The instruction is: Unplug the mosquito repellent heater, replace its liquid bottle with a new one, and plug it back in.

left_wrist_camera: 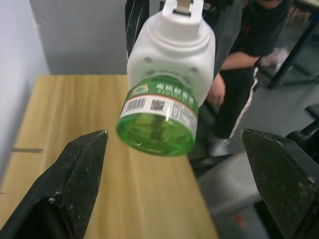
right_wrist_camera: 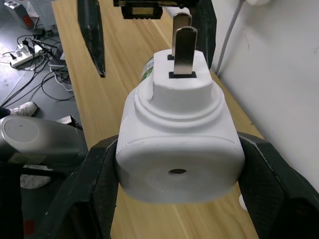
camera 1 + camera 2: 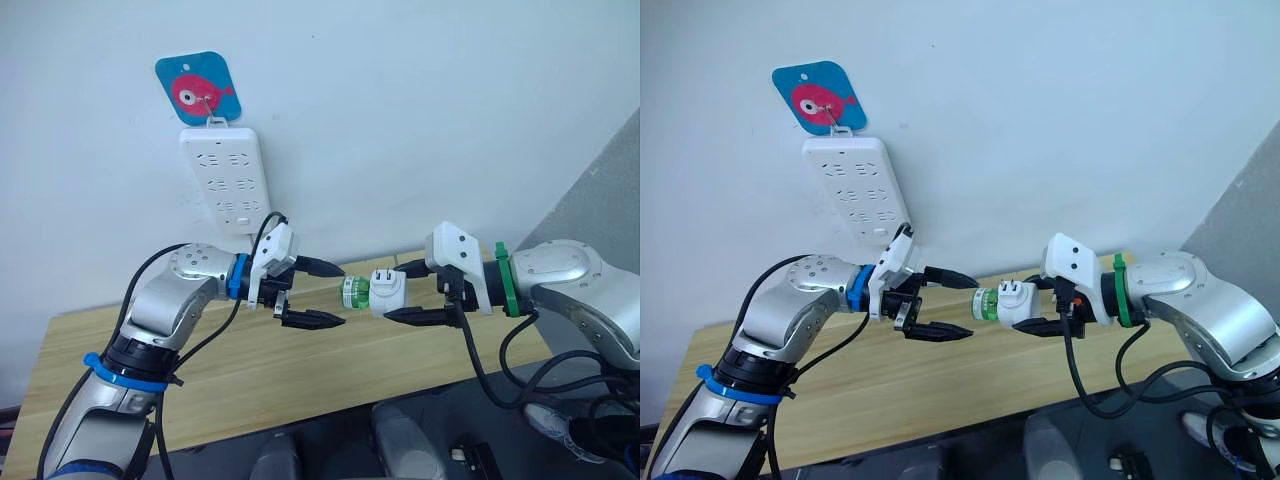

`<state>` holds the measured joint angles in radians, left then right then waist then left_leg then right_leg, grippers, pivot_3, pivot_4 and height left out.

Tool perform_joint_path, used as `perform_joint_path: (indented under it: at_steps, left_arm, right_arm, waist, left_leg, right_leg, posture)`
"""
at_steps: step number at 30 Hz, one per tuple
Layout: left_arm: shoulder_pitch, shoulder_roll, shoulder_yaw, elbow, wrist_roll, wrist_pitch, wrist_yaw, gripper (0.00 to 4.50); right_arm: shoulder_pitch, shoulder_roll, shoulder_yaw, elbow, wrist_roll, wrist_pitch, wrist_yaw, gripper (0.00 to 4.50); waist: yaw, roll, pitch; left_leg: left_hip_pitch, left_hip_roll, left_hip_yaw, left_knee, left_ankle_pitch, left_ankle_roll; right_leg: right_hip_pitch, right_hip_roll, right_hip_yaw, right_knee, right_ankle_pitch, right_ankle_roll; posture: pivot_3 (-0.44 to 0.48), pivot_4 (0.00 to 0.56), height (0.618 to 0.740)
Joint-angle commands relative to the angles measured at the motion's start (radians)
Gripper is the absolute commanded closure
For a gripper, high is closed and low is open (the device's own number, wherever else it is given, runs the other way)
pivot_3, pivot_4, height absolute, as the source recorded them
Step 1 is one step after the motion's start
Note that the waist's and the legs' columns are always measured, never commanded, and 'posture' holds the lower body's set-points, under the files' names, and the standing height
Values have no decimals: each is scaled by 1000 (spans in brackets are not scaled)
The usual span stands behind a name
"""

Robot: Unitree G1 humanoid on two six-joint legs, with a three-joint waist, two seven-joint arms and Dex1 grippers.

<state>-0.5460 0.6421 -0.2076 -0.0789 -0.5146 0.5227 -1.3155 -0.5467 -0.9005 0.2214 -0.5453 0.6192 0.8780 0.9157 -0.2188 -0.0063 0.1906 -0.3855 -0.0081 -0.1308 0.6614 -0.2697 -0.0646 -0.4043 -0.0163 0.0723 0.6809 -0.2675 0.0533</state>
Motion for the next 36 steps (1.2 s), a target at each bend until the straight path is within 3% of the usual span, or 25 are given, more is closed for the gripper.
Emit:
perform_joint_path:
  at_steps: [1,12,15,21,31,36]
  left_arm:
    - [-35,-22,6,-27,-27,40,6,0]
    - [-26,-37,-16,-4,20,-33,-46,0]
    - [-32,-38,-20,3,29,-41,-51,596]
    - [-38,-42,-23,-6,34,-29,-51,2261]
    - [-40,-42,-19,-12,28,6,-44,2260]
    - [-45,-26,4,-3,-43,104,-74,2260]
  right_arm:
    - [-28,12,-24,-38,20,24,3,1566]
    - [-28,41,-51,-48,53,69,2,1566]
    - [-31,39,-52,-49,53,64,8,1566]
    - [-36,48,-56,-48,64,65,10,1566]
    - [-40,57,-75,-44,86,83,5,1566]
    - [-42,59,-85,-33,91,87,1,1566]
  waist:
    - [0,0,0]
    - [-1,0,0]
    - [-1,0,0]
    - [-1,0,0]
    - [-1,0,0]
    - [-2,0,0]
  left_leg:
    - [0,0,0,0,0,0]
    - [0,0,0,0,0,0]
    - [0,0,0,0,0,0]
    - [0,0,0,0,0,0]
    - [0,0,0,0,0,0]
    - [0,0,0,0,0,0]
  right_leg:
    - [0,0,0,0,0,0]
    - [0,0,0,0,0,0]
    - [0,0,0,0,0,0]
    - [0,0,0,0,0,0]
    - [0,0,0,0,0,0]
    - [0,0,0,0,0,0]
  posture:
    - [-277,155,740]
    - [-289,148,740]
    - [-288,147,740]
    - [-288,146,740]
    - [-288,147,740]
    - [-289,148,740]
